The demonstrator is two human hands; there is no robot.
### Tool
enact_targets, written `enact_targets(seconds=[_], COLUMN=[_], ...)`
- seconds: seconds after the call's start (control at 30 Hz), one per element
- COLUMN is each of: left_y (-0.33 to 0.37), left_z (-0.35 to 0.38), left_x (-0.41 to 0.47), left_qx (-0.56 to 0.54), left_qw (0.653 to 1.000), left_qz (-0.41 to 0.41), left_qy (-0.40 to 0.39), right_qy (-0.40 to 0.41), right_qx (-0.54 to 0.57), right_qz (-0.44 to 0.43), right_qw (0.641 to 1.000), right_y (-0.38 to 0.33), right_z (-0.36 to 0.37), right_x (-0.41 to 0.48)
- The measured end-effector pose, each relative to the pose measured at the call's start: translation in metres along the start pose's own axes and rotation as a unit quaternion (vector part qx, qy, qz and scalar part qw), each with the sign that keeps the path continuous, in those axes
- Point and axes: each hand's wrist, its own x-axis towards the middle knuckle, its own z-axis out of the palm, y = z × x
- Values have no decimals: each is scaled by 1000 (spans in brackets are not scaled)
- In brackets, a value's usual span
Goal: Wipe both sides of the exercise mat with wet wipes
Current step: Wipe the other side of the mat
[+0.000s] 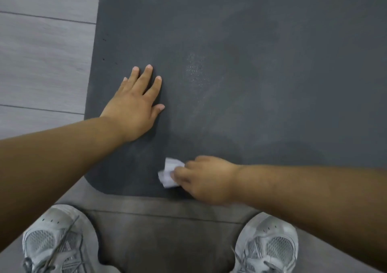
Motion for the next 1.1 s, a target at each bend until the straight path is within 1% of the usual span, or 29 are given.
enact_targets(seconds=[0.03, 0.07, 0.1, 0.13, 0.17, 0.2, 0.27, 0.33, 0.37, 0.4, 0.43, 0.5, 0.53, 0.57, 0.6, 0.63, 0.67, 0.7, 0.73, 0.77, 0.8, 0.83, 0.87, 0.9, 0.93, 0.97, 1.03, 1.07, 1.1], left_y=[2, 5, 6, 7, 8, 9, 11, 11, 11, 10, 12, 15, 18, 22, 25, 29, 33, 37, 42, 47, 53, 60, 66, 72, 76, 80, 84, 84, 84], left_z=[1, 2, 4, 6, 9, 11, 14, 13, 12, 10, 7, 1, -1, -3, -3, -2, -1, 1, 2, 3, 3, 3, 4, 4, 3, 2, -3, -5, -7], left_x=[-1, -2, -3, -5, -7, -9, -10, -7, -6, -5, -4, 0, 3, 6, 8, 10, 11, 13, 15, 17, 18, 19, 19, 19, 19, 20, 22, 23, 24], left_qx=[-9, -15, -13, -5, 3, 5, 3, 11, 18, 26, 35, 39, 34, 27, 21, 18, 17, 16, 10, 3, -2, 0, 11, 28, 47, 65, 94, 106, 118], left_qw=[1000, 1000, 999, 998, 997, 997, 997, 997, 997, 996, 995, 993, 994, 994, 994, 993, 991, 989, 987, 987, 988, 989, 990, 991, 991, 990, 989, 987, 986], left_qz=[3, 14, 32, 53, 70, 79, 74, 68, 69, 74, 79, 67, 57, 49, 51, 66, 88, 110, 126, 134, 137, 136, 133, 130, 126, 122, 118, 118, 122], left_qy=[6, 12, 15, 17, 21, 25, 28, 23, 28, 42, 59, 86, 90, 89, 92, 95, 99, 99, 94, 83, 68, 54, 44, 35, 26, 19, 6, 0, -4], right_qy=[-8, -3, 13, 81, 125, 133, 119, 146, 164, 185, 198, 180, 148, 120, 96, 94, 103, 140, 187, 209, 221, 222, 224, 211, 211, 214, 232, 231, 230], right_qx=[-3, -1, 2, -12, -29, -47, -84, -76, -53, -31, -14, -1, -10, -44, -53, -28, 3, 6, -18, -41, -54, -30, -3, 19, 31, 45, 36, 38, 71], right_qz=[-28, -12, 31, 108, 196, 273, 394, 464, 479, 468, 425, 276, 194, 133, 106, 116, 161, 218, 278, 348, 429, 521, 584, 617, 618, 593, 488, 439, 393], right_qw=[1000, 1000, 999, 991, 972, 952, 908, 870, 861, 864, 883, 944, 970, 983, 988, 988, 982, 966, 942, 913, 874, 824, 780, 758, 757, 775, 841, 868, 887], right_y=[5, 18, 36, 56, 79, 99, 116, 101, 87, 69, 48, 2, -16, -25, -28, -28, -20, -4, 18, 38, 54, 63, 65, 60, 53, 38, 0, -20, -39], right_z=[-1, -4, -14, -28, -43, -51, -65, -57, -44, -30, -13, 16, 28, 39, 44, 42, 34, 29, 25, 17, 6, -5, -11, -8, -1, 10, 38, 49, 56], right_x=[-8, -17, -25, -32, -39, -48, -55, -42, -33, -24, -19, -20, -25, -32, -40, -47, -54, -63, -74, -87, -100, -111, -117, -118, -112, -101, -73, -59, -47])
